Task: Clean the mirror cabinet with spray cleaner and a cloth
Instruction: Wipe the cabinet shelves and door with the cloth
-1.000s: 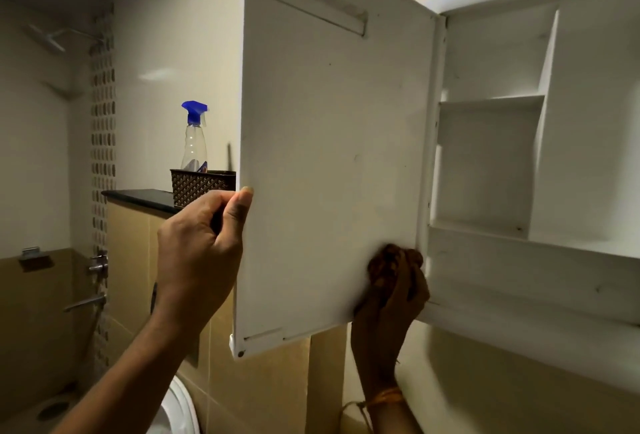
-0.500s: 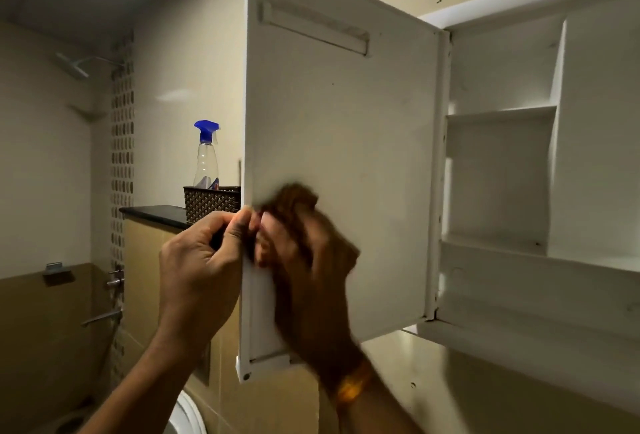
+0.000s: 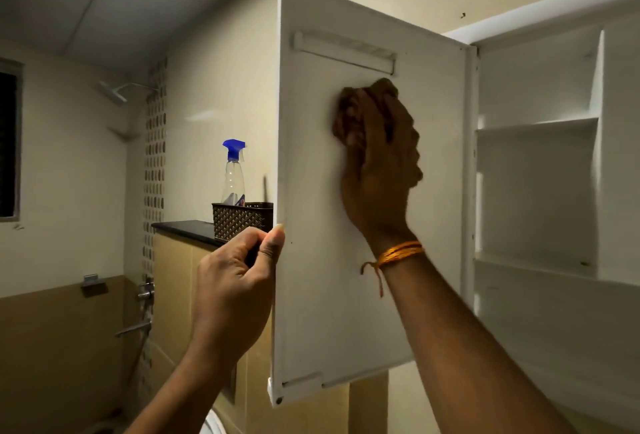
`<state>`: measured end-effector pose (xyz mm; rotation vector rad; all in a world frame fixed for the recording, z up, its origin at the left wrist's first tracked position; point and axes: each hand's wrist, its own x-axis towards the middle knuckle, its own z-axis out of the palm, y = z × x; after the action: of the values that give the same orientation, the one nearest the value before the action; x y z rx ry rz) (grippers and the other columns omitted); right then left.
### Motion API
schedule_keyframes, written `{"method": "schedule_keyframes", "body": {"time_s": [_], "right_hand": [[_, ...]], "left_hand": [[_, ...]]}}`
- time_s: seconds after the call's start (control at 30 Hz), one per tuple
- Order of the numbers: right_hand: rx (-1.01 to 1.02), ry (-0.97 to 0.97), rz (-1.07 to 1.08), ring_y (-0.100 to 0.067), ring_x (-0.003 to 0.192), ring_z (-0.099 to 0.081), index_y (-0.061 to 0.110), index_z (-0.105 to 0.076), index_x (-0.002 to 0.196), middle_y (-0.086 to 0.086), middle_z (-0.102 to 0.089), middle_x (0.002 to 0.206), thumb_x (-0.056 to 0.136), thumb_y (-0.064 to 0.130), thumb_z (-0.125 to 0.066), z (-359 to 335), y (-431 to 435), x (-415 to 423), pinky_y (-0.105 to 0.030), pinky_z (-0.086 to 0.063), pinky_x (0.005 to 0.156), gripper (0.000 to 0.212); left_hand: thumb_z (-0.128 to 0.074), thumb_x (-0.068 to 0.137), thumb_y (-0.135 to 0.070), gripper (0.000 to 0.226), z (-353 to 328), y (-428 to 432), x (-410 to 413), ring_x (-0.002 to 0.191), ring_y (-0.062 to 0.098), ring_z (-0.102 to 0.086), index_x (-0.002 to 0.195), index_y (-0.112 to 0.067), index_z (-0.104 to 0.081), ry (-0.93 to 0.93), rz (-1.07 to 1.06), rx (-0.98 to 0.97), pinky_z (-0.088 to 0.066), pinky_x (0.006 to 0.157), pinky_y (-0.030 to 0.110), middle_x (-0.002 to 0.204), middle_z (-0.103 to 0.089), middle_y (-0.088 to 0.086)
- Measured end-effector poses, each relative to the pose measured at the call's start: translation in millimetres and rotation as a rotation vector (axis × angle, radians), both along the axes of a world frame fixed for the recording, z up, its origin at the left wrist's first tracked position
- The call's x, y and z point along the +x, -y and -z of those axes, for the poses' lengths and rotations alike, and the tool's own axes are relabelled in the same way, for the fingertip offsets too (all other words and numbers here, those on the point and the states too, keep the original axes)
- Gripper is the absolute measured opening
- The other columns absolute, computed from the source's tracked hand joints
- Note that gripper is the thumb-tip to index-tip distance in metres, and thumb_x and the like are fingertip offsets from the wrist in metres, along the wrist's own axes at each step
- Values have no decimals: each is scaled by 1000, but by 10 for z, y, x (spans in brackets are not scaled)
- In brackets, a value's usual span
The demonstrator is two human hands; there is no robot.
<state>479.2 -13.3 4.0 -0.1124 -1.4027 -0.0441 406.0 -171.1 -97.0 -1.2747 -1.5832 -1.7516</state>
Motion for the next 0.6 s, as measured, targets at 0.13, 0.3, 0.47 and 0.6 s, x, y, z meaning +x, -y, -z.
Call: {"method": "schedule_keyframes", "body": {"time_s": [0.13,0.3,0.47,0.6], "right_hand": [[118,88,-5,-27,134,-42,16,-55,137,-14,-46,145,98,20,-52,428,462,-136,-38,-36,108,40],[100,198,-29,-26,134,-44,25,-57,134,-6,-47,144,96,30,-55,1652,453,-97,-47,-46,98,39],[-16,363,86,-4,120,-57,50,-54,125,21,-55,134,92,55,-55,2263,223,-97,-38,-57,86,33],[136,299,118,-29,118,-59,31,-68,113,-5,-60,129,97,45,-51,1867,333,-64,-44,-51,93,27]], "left_hand": [[-44,93,-50,49,-11,-21,2,50,21,-47,73,-9,-62,104,93,19,-40,44,36,57,-56,8],[-43,93,-53,58,-71,-38,-30,51,25,-41,69,-2,-57,198,204,58,-40,49,51,54,-49,12],[-38,93,-61,59,-37,-122,-29,70,46,-57,81,-10,-66,190,134,43,-50,56,54,73,-64,19],[-39,86,-54,58,-28,-127,-16,76,46,-58,89,-2,-67,190,121,46,-49,57,57,77,-64,21]]}}
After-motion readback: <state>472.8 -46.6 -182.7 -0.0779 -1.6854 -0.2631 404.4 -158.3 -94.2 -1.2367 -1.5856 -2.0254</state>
